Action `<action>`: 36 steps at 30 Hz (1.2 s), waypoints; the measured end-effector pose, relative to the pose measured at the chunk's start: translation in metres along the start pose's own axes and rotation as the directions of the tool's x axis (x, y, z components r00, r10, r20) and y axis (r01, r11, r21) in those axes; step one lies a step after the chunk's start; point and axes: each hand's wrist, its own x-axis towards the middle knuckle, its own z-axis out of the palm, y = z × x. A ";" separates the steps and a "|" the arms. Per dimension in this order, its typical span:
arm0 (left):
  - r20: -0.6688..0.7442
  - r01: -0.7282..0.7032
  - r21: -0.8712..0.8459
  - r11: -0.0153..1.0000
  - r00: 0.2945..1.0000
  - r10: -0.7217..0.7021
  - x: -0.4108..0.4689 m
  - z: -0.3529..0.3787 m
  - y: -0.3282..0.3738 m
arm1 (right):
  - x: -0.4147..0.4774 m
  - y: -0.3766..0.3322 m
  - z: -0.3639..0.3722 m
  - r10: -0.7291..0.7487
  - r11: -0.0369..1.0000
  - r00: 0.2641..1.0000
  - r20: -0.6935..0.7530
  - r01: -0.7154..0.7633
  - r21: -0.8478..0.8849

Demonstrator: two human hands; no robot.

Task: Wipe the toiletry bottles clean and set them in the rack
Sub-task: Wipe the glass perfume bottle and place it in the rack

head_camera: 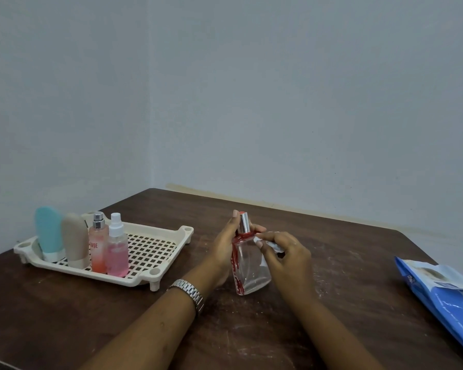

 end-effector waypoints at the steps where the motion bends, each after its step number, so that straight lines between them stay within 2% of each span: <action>1: 0.002 -0.002 0.011 1.000 1.000 0.002 0.000 0.000 0.000 | 0.000 -0.002 0.000 -0.003 1.000 1.000 -0.008 0.003 -0.001; 10: -0.083 0.020 -0.086 0.996 0.996 -0.027 0.006 -0.006 -0.005 | -0.004 -0.005 0.003 -0.114 0.992 0.983 0.145 0.121 -0.037; 20: -0.065 0.057 -0.038 0.998 0.996 -0.059 0.003 -0.005 -0.002 | 0.000 0.006 0.000 0.035 0.999 0.995 0.095 -0.034 -0.017; 28: -0.030 0.030 -0.088 0.996 0.999 -0.032 0.001 0.002 0.001 | 0.001 0.006 0.000 0.159 0.986 0.987 0.034 -0.161 0.054; 32: -0.045 0.017 -0.064 0.998 0.999 -0.020 -0.001 0.002 0.003 | 0.001 0.000 0.001 0.104 0.993 0.994 0.020 -0.105 0.044; 36: -0.064 -0.010 -0.067 0.998 0.998 0.006 -0.001 0.002 0.003 | 0.000 -0.002 0.002 0.033 0.999 0.996 0.083 -0.032 -0.010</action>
